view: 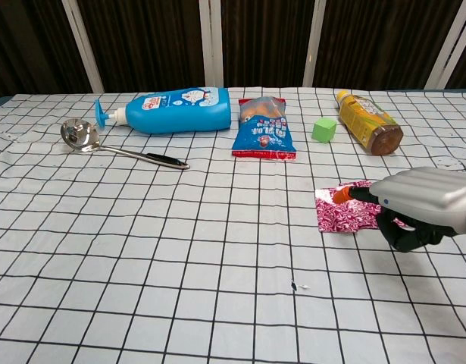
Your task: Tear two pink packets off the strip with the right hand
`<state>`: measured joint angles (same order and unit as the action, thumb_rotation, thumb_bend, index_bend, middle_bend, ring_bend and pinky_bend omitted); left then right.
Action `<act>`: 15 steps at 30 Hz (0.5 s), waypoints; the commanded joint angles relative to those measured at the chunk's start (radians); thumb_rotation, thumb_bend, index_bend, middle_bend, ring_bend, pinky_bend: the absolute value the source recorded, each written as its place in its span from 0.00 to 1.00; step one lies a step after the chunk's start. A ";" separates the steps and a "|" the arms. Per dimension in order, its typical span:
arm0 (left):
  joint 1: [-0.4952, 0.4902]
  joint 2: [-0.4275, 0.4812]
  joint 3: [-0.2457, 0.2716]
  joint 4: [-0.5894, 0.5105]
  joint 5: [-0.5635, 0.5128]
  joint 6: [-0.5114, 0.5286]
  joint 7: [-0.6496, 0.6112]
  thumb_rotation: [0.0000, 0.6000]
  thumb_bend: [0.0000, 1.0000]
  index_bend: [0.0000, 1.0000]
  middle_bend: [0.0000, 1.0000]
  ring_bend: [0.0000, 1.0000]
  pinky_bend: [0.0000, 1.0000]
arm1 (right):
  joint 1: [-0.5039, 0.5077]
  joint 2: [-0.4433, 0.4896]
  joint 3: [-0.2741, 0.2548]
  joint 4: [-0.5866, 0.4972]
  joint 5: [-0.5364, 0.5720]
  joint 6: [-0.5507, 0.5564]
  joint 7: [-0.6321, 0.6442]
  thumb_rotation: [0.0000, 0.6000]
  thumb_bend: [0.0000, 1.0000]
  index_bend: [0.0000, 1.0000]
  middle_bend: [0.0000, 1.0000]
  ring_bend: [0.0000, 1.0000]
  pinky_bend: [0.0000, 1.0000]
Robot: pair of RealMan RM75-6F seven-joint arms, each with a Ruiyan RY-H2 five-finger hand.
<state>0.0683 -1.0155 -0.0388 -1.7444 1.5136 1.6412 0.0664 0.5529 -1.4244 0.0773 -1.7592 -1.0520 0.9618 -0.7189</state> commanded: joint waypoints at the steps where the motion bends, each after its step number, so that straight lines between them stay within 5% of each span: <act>1: 0.001 0.000 0.002 -0.001 0.002 0.001 0.003 1.00 0.28 0.16 0.00 0.00 0.08 | 0.006 0.000 -0.009 0.004 0.012 0.000 0.002 1.00 0.88 0.14 0.84 0.86 0.70; 15: 0.009 0.003 0.003 0.000 0.004 0.014 0.000 1.00 0.28 0.16 0.00 0.00 0.08 | 0.041 -0.016 -0.035 0.011 0.068 0.011 -0.015 1.00 0.87 0.15 0.84 0.86 0.70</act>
<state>0.0771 -1.0128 -0.0356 -1.7449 1.5173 1.6551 0.0663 0.5925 -1.4397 0.0431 -1.7480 -0.9861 0.9714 -0.7318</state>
